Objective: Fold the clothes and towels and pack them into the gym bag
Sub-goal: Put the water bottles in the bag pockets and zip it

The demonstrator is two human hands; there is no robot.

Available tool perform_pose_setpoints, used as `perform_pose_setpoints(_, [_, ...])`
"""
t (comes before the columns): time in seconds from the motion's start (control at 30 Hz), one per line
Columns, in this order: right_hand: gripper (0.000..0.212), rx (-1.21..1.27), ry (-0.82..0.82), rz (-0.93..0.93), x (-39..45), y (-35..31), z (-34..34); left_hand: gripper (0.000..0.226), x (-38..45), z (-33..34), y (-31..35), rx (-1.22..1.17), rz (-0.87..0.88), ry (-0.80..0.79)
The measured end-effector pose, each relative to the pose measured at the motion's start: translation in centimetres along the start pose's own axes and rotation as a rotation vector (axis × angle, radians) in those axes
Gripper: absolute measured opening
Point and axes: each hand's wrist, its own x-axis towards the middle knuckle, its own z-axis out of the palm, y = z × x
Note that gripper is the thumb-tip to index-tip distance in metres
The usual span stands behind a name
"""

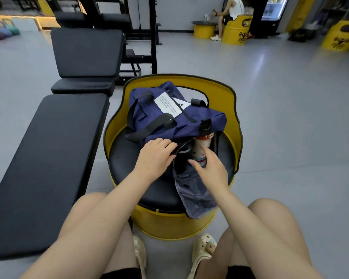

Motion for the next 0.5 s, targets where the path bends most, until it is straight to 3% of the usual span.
perform_pose_setpoints(0.5, [0.057,-0.144,0.047,-0.281,3.8,-9.1,-9.3,0.048,2.7,-9.2,-1.5,0.018,-0.136,-0.039])
